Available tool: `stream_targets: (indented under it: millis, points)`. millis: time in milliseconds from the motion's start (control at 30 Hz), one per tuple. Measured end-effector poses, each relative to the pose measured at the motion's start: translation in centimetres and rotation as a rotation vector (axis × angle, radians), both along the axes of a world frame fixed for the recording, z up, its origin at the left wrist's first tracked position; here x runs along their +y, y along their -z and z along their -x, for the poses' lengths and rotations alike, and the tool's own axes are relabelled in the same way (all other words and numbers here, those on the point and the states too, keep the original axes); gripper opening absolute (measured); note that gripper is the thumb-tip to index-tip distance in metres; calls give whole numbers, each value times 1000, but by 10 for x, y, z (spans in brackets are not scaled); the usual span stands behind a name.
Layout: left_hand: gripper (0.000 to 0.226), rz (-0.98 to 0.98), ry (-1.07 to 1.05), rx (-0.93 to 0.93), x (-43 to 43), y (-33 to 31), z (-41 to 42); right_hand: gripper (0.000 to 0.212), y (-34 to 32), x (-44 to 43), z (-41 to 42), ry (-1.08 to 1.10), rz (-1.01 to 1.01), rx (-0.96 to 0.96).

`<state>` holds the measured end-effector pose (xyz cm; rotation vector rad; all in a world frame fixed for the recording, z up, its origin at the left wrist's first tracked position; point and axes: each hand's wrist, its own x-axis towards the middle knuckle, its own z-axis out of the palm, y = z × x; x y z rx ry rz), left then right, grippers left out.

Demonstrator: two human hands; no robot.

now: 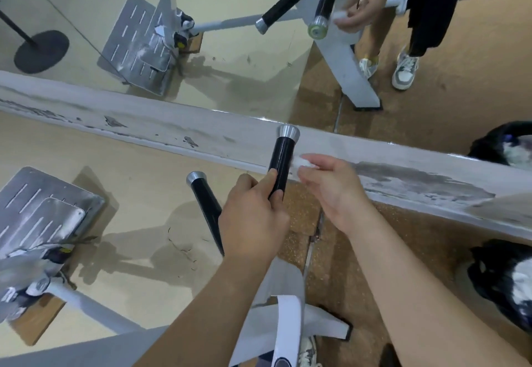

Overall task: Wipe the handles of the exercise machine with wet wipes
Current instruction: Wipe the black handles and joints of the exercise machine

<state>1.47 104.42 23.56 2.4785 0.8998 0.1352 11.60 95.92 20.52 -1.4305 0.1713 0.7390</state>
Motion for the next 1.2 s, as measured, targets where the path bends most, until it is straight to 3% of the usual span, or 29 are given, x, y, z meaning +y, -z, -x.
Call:
stream_targets:
  millis: [67, 167, 267, 333, 467, 700, 767, 933, 1033, 1100, 1200]
  points:
    - [28, 50, -26, -39, 0, -3, 1, 23, -21, -16, -5, 19, -85, -37]
    - [32, 144, -81, -99, 1, -8, 2, 13, -38, -11, 6, -39, -93, -28]
    - [34, 167, -69, -118, 3, -4, 5, 11, -24, 9, 11, -2, -170, 204]
    - [34, 165, -59, -132, 5, -1, 6, 8, -12, 21, 5, -18, -174, 252]
    - [33, 189, -67, -162, 8, 5, 5, 27, 0, 25, -12, -124, -94, 223]
    - [29, 282, -77, -198, 13, 6, 3, 23, 21, 29, -13, 24, -505, 565]
    - [28, 315, -80, -206, 14, 6, 3, 29, 22, 27, -12, 43, -541, 625]
    - [27, 351, -77, -209, 16, 6, 6, 30, 11, 15, -3, 98, -435, 539]
    - [23, 310, -59, -329, 14, -10, 10, 25, -11, 0, 15, 26, -442, 427]
    - [22, 456, -56, -392, 12, -24, 12, 23, -29, -3, 28, -84, -434, 376]
    - [21, 907, -214, -480, 12, -38, 21, 7, -47, 2, 45, -225, -473, 327]
